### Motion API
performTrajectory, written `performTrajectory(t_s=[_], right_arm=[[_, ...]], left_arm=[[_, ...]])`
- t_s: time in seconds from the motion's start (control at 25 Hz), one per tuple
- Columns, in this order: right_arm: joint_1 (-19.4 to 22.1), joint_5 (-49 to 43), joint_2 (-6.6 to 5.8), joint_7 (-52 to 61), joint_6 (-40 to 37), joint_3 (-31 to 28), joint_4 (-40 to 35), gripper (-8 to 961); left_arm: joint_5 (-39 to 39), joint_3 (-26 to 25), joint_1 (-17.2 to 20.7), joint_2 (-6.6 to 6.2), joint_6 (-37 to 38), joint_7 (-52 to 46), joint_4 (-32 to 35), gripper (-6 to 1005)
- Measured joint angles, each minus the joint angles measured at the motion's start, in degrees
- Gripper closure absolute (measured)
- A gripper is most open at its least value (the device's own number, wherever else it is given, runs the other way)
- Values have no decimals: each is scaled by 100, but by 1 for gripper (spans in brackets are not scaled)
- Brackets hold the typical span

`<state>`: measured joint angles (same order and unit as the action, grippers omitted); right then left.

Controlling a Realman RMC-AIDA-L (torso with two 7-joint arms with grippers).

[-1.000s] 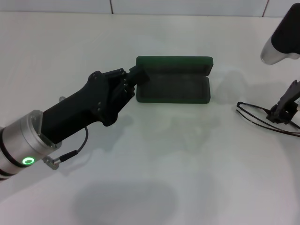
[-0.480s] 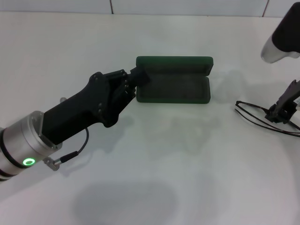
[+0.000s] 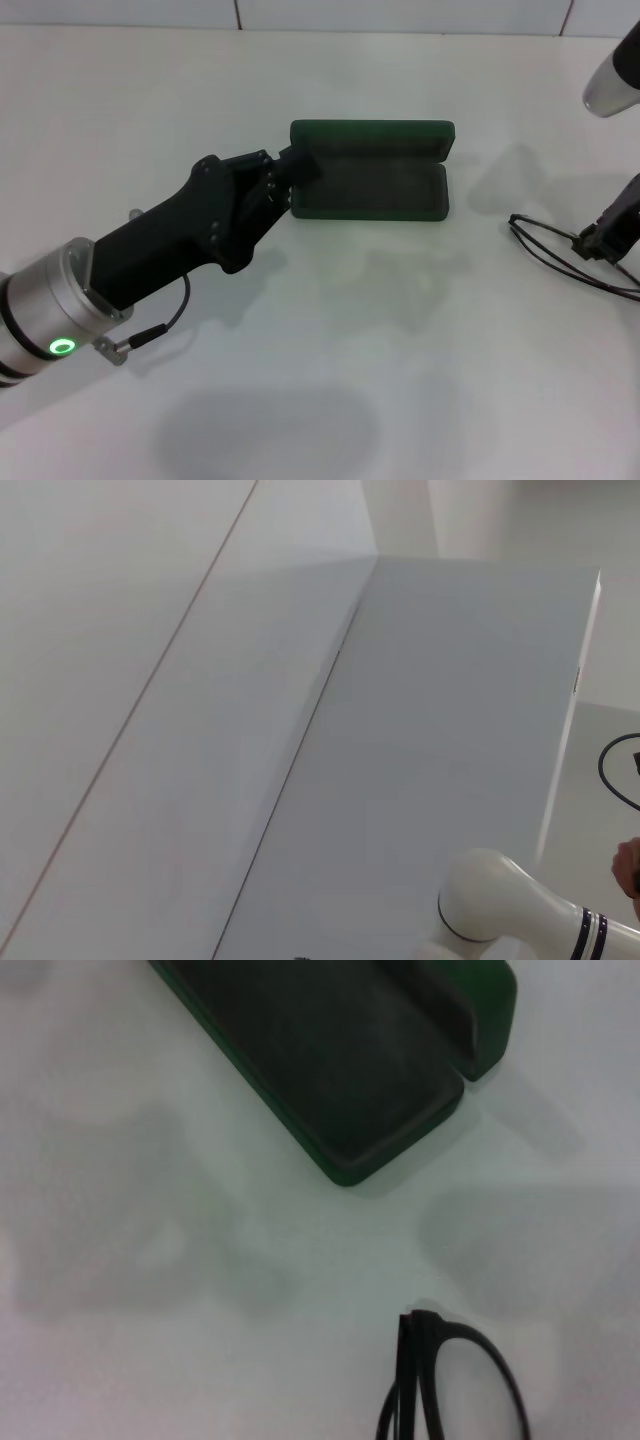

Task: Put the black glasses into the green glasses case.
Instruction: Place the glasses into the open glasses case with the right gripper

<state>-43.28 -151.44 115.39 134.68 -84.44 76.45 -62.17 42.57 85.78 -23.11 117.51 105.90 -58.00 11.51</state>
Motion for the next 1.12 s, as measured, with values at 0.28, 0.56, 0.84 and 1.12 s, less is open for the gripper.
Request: performTrajectory(t_s=[0.28,0.56,0.84,1.12], right_arm=[[10,0,7,-4,47,-121,6,824],[31,-25,15,-15,167,-99,-47,856],[360,783,-6,-775,-344,-1079,-589,866],[915,2902,-67,-2454,-1500,-2726,-513,902]], left_arm=[[58,0,0,1,0,8,0,965],[59,-2,22,9,0,8,0,965],[56,-26,7,8,1,9,1,964],[106,-4,-160,15,3,8,63,964]])
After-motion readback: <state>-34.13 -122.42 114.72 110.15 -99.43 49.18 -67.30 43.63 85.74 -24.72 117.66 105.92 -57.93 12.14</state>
